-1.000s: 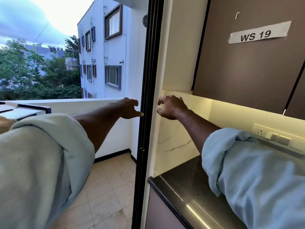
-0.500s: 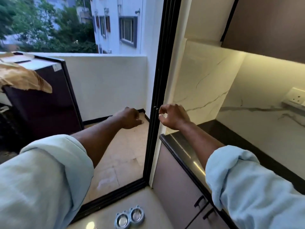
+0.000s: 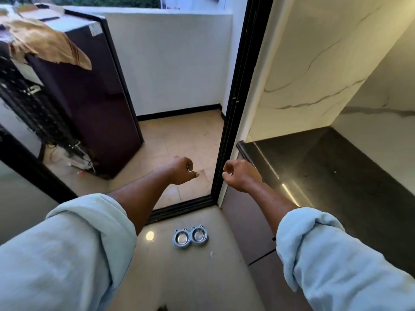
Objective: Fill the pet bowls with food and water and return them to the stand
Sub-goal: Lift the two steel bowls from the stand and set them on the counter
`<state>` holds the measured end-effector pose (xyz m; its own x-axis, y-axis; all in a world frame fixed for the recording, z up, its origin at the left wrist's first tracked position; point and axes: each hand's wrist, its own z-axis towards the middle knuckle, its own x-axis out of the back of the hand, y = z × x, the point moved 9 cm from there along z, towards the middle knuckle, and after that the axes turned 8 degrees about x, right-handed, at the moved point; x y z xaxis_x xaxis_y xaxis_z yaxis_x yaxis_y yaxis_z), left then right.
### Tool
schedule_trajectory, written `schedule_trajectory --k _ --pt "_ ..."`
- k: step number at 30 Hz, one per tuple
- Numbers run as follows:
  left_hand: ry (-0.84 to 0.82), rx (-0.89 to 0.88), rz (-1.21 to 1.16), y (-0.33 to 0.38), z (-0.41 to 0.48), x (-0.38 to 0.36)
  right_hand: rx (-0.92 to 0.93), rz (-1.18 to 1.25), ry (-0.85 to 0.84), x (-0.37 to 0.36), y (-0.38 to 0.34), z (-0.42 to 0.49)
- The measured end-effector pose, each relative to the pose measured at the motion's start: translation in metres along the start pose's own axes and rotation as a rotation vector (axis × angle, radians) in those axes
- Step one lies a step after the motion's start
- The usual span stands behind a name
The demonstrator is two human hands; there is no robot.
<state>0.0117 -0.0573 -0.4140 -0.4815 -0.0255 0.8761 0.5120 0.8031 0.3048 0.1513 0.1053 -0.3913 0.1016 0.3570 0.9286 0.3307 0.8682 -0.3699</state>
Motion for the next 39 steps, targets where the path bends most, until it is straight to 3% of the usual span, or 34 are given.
schedule_trajectory --k 15,25,30,39 --pt "-0.177 0.209 -0.212 -0.091 0.01 -0.123 -0.19 0.246 -0.22 -0.153 0.04 -0.014" --pt "-0.318 0.287 -0.241 -0.164 0.061 -0.189 -0.363 0.327 -0.258 -0.242 0.039 0.038" --pt "-0.301 0.342 -0.311 -0.185 0.089 -0.217 -0.411 0.353 -0.31 -0.302 0.052 0.053" --pt "-0.387 0.563 -0.496 -0.218 0.13 -0.359 -0.515 0.4 -0.415 -0.443 0.139 0.061"
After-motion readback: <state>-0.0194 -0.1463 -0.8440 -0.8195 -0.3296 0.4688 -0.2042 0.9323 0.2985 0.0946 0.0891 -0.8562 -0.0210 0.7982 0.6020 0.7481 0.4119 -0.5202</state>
